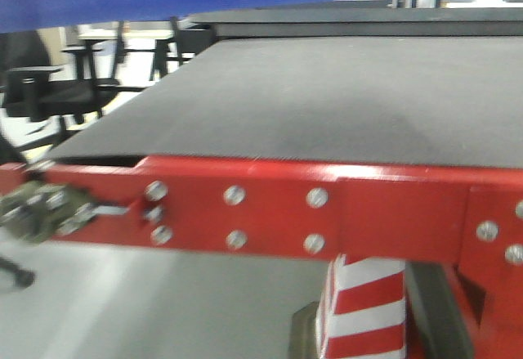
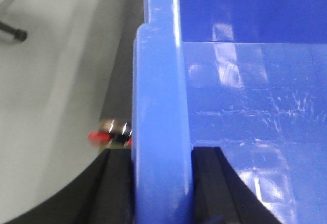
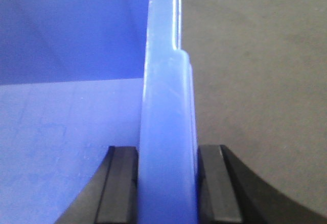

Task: Move blue bin to conveyor side
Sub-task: 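Carry the blue bin with both grippers to the red-framed conveyor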

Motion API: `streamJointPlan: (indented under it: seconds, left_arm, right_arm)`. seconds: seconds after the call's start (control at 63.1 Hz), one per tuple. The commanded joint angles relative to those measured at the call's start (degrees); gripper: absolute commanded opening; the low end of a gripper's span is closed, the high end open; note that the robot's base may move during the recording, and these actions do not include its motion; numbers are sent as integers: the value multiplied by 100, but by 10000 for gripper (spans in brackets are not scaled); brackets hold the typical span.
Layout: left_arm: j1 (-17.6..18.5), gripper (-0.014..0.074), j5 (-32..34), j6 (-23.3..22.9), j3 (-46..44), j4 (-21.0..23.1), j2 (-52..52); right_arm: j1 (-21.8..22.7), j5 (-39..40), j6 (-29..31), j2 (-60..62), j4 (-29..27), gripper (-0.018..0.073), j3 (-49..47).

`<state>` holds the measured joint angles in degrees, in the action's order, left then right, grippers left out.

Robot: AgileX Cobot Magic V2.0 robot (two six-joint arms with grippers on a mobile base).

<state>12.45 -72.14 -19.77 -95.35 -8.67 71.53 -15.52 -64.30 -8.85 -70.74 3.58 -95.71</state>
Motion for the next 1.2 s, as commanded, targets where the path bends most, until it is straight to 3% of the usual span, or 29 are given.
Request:
streamJointPlan:
  seconds: [0.0,1.188]
  left_arm:
    - [53,-18,461,-3,-75,20,-93]
    - [53,-18,470,-3,-75,10,-92]
  right_arm:
    - [8,699,76,122,62,-79,-75]
    - [8,734,76,122,62,-79,-75]
